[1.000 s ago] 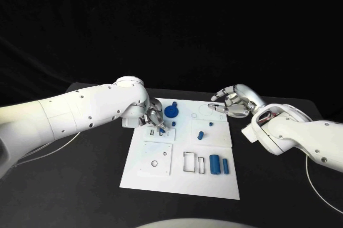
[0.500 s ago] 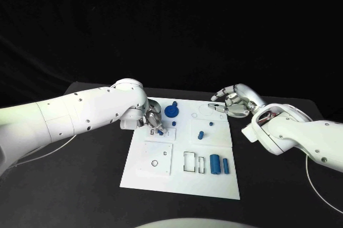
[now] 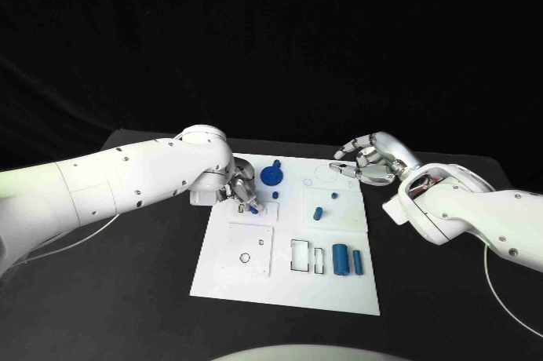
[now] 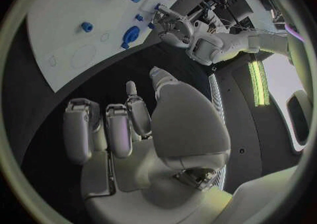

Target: Assemble the parts on the task board

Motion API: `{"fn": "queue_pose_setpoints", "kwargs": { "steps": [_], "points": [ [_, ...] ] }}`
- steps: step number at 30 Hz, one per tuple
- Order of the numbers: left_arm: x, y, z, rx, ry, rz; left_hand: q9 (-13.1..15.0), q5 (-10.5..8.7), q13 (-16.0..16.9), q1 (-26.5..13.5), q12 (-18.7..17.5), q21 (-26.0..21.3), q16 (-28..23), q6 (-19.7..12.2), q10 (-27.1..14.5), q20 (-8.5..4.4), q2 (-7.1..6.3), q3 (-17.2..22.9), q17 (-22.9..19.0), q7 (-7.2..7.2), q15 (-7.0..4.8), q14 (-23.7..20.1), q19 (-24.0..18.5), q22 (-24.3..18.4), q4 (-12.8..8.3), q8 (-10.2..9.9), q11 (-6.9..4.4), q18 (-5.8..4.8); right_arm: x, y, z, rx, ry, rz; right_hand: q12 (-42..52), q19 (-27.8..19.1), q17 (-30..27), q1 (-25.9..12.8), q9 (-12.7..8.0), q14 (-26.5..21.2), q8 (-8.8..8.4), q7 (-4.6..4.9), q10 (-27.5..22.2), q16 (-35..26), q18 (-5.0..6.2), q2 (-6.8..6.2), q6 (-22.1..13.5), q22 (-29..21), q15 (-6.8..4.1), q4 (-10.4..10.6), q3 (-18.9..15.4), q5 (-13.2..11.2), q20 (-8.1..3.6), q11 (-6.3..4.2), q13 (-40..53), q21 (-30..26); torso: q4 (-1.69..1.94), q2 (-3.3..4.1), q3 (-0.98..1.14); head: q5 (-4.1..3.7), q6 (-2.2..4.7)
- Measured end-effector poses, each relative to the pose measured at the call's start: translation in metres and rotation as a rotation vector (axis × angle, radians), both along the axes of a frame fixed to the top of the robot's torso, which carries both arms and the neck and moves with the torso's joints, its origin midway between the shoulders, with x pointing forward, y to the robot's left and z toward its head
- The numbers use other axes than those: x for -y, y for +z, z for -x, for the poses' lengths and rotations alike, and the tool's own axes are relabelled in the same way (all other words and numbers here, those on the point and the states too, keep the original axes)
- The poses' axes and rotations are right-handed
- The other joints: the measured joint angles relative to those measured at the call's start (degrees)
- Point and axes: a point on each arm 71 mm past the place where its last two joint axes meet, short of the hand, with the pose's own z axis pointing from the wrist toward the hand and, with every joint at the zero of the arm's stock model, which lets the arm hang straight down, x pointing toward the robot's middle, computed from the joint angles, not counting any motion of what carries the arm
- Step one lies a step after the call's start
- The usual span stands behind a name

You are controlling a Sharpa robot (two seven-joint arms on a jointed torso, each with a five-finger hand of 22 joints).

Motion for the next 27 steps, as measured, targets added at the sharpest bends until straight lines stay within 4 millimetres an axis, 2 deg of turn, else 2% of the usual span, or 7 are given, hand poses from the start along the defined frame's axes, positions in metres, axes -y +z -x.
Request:
{"fn": "queue_pose_setpoints", "kwargs": {
  "steps": [19,27],
  "points": [
    [0.0008,-0.0003,0.0000,-0.001,0.000,-0.001,0.0,0.00,0.0,0.0,0.0,0.0,0.0,0.0,0.0,0.00,0.00,-0.2,0.0,0.01,0.00,0.0,0.0,0.2,-0.2,0.0,0.00,0.00,-0.0002,0.0000,0.0000,0.001,0.001,0.000,0.0,0.0,0.0,0.0,0.0,0.0,0.00,0.00,0.0,0.0,0.00,0.00,0.0,0.0,0.00,0.0,0.0,0.0,0.00,0.00,0.0,0.0,-0.01,0.00,0.01,0.02,0.04],
    [0.0012,-0.0010,-0.0013,-0.006,0.003,-0.001,0.0,0.00,0.6,0.0,0.3,0.0,0.0,0.1,0.0,0.00,0.00,-0.2,0.0,0.09,0.00,0.0,0.0,0.2,-0.2,0.0,0.01,0.00,-0.0001,0.0001,0.0002,0.002,0.001,0.000,0.0,0.0,0.0,0.0,0.0,0.0,0.00,0.00,0.0,0.0,0.00,0.00,0.0,0.0,0.00,0.0,0.0,0.2,0.00,0.00,0.0,0.0,-0.01,0.01,-0.02,0.01,-0.20]
  ]
}}
